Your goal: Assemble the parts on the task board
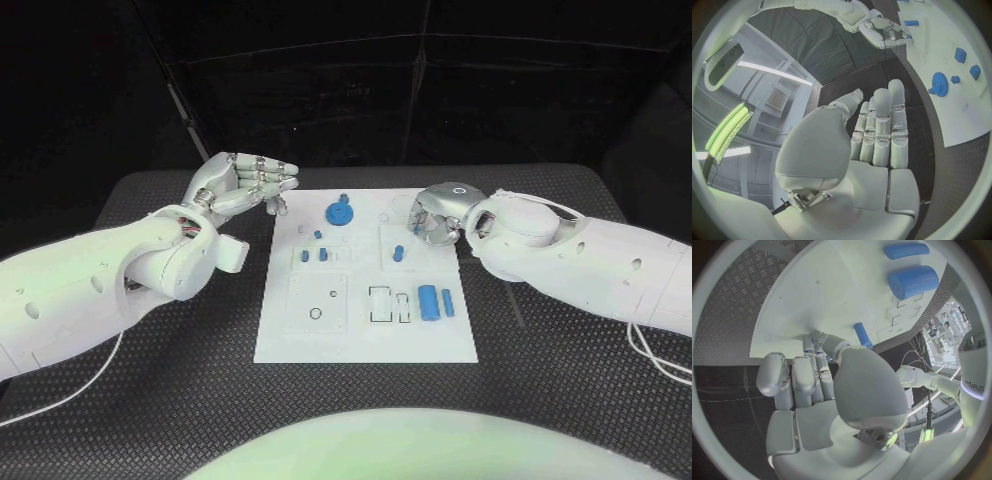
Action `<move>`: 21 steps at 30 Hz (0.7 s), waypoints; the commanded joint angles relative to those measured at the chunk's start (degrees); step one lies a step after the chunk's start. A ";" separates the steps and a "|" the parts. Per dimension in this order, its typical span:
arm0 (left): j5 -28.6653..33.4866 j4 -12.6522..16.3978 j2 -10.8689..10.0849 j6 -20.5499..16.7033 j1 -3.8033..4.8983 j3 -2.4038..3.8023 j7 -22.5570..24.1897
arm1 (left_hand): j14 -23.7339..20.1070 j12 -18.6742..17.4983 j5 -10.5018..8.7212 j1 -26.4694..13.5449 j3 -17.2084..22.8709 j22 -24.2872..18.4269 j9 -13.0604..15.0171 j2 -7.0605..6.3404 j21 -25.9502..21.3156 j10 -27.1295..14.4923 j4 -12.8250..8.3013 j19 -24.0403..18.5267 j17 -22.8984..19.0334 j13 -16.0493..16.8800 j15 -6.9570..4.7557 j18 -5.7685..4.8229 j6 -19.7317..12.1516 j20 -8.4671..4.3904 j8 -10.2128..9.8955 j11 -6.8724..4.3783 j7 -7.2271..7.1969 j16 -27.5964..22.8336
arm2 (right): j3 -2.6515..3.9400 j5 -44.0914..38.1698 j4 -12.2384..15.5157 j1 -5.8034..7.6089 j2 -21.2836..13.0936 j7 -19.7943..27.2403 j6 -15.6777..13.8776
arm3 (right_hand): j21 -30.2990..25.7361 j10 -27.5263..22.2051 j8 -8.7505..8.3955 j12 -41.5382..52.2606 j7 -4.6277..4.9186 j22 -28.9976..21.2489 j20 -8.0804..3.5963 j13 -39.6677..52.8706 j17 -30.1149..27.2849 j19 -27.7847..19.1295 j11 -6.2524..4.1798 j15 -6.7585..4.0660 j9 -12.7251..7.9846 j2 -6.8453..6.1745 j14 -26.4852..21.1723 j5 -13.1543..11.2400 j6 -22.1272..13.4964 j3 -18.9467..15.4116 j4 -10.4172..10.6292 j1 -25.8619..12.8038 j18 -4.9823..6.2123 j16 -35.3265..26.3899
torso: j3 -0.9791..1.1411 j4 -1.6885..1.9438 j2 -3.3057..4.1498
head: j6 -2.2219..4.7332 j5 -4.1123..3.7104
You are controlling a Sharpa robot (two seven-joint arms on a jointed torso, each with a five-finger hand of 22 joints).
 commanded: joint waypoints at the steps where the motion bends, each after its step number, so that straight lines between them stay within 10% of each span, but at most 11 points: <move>1: 0.35 0.19 -0.01 0.71 0.06 0.07 0.09 | -0.58 -0.21 0.19 0.11 -0.08 -0.05 -0.06 0.65 -0.18 -0.39 -0.38 -0.18 -0.08 0.10 0.00 0.32 0.26 0.32 -0.29 0.17 0.17 -0.31 | -0.22 -0.30 0.18 -0.30 0.17 -0.81 -1.74 | 0.58 0.70 0.25 0.14 -0.01 0.79 0.09 -0.03 0.07 0.71 -0.15 -0.37 0.27 0.84 1.75 -0.24 0.53 0.26 -0.09 0.11 -0.86 0.46 | 0.01 -0.05 -0.02 | 0.00 0.06; 21: 0.35 0.03 -0.15 1.18 0.06 0.07 0.01 | -0.75 -0.31 0.20 0.48 -0.01 -0.30 -0.12 0.84 -0.46 -0.62 -0.61 -0.17 -0.16 0.09 0.07 0.31 0.11 0.35 -0.45 0.31 0.40 -0.46 | 0.52 1.66 8.87 -0.24 -4.83 -1.29 -7.52 | 1.26 0.96 0.21 -0.07 -0.04 1.81 -0.04 -0.14 0.19 1.29 -0.20 -0.46 0.24 0.62 1.81 -0.39 0.69 0.35 -0.37 0.02 -1.06 0.73 | -0.03 0.04 -0.08 | 0.16 0.19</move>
